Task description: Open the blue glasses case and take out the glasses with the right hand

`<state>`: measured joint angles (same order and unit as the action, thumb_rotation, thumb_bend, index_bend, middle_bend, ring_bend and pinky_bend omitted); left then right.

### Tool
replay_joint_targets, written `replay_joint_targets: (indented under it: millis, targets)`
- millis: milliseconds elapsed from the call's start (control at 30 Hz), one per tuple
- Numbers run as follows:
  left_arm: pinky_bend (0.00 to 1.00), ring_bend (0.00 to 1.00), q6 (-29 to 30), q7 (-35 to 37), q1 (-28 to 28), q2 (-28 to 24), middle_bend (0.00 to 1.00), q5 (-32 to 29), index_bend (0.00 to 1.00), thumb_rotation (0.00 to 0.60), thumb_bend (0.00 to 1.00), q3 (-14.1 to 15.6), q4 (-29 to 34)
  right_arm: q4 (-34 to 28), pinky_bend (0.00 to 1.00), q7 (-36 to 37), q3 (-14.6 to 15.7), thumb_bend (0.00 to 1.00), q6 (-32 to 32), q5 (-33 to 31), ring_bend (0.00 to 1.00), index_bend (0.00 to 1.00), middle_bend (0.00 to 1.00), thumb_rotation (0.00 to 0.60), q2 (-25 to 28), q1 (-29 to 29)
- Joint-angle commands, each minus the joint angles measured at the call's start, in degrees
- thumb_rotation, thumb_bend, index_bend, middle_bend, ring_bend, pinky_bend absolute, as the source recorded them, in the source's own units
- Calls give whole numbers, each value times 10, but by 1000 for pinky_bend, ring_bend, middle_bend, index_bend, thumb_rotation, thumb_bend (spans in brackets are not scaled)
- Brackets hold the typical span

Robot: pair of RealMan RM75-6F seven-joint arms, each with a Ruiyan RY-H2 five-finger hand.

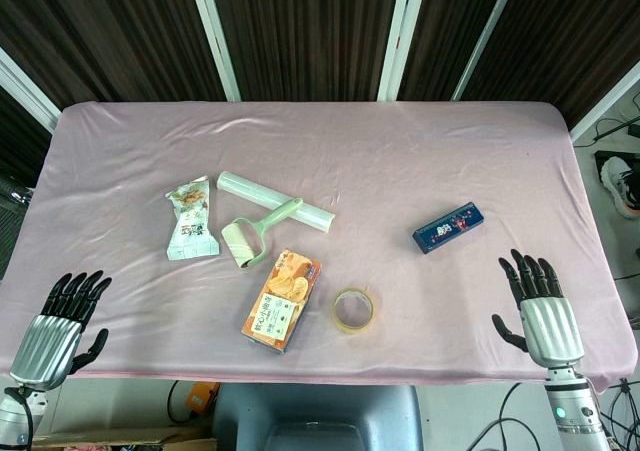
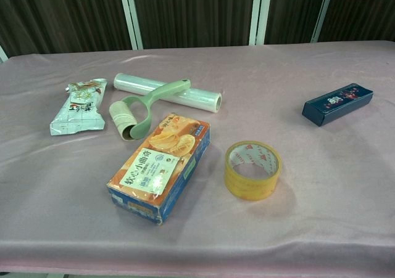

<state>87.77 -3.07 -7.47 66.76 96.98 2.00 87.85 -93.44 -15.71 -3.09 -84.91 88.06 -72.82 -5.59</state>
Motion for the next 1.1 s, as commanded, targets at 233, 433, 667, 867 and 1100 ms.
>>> replay_joint_targets:
  millis: [233, 433, 667, 867, 1100]
  targets:
    - [2, 0, -1, -5, 1, 1, 31, 3, 0, 600, 388, 3, 2, 11, 0, -3, -9, 422, 17, -14, 0, 153, 56, 600, -6, -11]
    - [2, 0, -9, 1, -5, -1, 31, -1, 0, 600, 388, -1, 0, 109, 0, -11, -71, 422, 102, -70, 0, 239, 57, 600, -37, -85]
    - [2, 0, -24, 0, -11, -1, 31, -20, 0, 600, 388, -8, 3, 284, 0, -31, -114, 422, 246, -129, 0, 342, 56, 600, -96, -202]
    - [2, 0, -33, -10, -13, 3, 31, -29, 0, 600, 388, -11, 6, 351, 0, -15, -109, 422, 292, -128, 0, 388, 56, 600, -122, -248]
    - [2, 0, -44, -17, -18, 5, 31, -35, 0, 600, 388, -11, 7, 368, 0, -32, -98, 422, 342, -142, 0, 398, 56, 600, -121, -278]
